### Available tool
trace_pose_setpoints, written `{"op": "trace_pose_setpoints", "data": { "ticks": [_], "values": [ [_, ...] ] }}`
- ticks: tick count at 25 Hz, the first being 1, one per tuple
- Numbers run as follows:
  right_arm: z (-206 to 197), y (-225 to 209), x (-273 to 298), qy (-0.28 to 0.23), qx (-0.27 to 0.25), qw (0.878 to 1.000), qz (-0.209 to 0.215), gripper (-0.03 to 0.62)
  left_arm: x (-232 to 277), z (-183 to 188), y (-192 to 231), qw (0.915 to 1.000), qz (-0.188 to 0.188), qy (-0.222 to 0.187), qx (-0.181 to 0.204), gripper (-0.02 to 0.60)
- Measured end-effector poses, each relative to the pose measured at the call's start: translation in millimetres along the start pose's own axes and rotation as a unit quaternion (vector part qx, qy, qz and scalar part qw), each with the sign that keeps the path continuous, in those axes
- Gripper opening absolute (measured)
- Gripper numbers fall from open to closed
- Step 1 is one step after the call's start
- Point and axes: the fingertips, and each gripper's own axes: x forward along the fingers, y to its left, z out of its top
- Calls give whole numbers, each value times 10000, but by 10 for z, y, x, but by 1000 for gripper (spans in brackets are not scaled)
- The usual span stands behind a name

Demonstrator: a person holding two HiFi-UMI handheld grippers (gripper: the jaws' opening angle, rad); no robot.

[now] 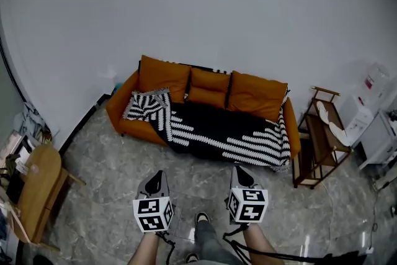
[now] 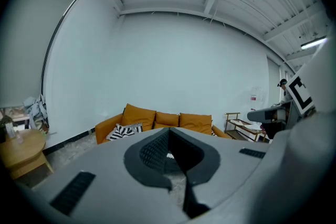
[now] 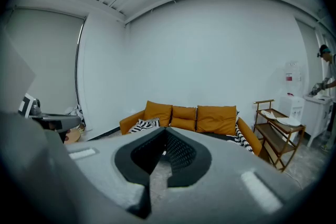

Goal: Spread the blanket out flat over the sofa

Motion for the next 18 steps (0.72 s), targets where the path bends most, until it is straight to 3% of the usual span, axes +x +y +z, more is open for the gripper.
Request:
{"op": "trace_pose_setpoints", "data": {
  "ticks": [18],
  "values": [
    [825,-89,1854,-18,-263,9981,565,5,1547,609,441,9990,448,-45,-72,3]
  ]
}}
